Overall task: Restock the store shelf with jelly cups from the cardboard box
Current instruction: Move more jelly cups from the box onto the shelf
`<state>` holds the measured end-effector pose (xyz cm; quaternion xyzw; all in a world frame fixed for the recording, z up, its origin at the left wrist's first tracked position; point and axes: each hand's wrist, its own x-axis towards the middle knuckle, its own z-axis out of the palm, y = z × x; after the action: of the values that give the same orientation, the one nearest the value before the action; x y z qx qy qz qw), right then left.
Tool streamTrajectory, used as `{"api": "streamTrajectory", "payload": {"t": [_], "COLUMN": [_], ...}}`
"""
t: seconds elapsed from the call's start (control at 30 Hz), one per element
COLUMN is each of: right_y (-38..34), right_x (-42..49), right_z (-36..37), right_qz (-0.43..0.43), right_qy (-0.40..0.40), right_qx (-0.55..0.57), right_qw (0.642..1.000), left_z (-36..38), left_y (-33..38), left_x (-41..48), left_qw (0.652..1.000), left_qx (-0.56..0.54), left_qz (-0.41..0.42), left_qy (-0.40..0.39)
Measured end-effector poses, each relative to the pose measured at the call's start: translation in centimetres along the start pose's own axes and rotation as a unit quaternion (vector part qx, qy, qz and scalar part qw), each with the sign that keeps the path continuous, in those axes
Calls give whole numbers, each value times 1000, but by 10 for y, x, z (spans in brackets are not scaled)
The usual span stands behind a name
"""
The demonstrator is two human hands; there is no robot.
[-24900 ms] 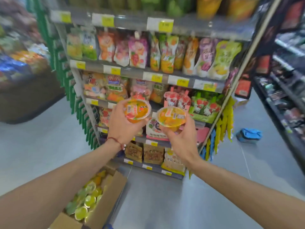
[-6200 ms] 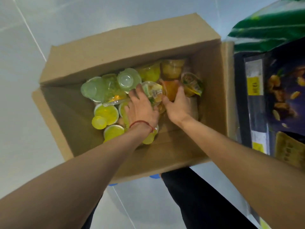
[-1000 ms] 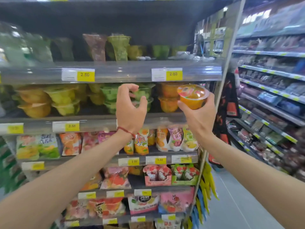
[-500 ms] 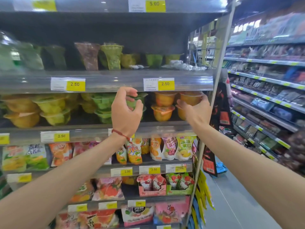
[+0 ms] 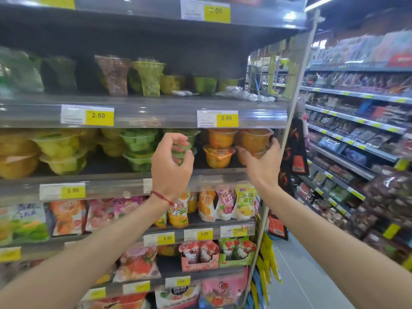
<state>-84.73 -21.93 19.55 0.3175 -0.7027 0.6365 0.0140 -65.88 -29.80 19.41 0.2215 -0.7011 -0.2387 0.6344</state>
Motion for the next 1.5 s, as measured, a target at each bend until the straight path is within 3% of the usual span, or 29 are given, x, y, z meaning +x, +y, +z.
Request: {"api": "streamTrajectory", "payload": {"t": [0.13,0.27,0.53,0.73,0.87,1.07,1.37,1.5], "right_y": [-9,-8,-1,32,60,94,139,161], "right_x": [-44,-102,-224,-301,-353,-434,-547,-602], "right_z": [6,26,84,118,133,157,231,278], "right_qz": [15,33,-21,-20,2,26,108,162], "right_qy": [28,-2,-159,-293,-387,-528,-636,-633], "right_qx": [38,103,109,113,119,84,-26,-59], "right_qw": [999,994,981,949,915,844,763,755], "left_z": [-10,-32,-112,-191,-244,-327,-424,-470], "left_y": [-4,-12,-54,-78,-79,-76,-123,-166], "left_x": [-15,-40,-115,-197,-262,-356,-451,-490], "left_qw": [1000,998,990,966,931,848,749,707], "left_qx": [-17,-30,39,134,192,237,204,181], "left_qz": [-10,-44,-90,-208,-307,-473,-625,-676], "left_qy": [-19,-23,-97,-75,-54,-7,80,99]}}
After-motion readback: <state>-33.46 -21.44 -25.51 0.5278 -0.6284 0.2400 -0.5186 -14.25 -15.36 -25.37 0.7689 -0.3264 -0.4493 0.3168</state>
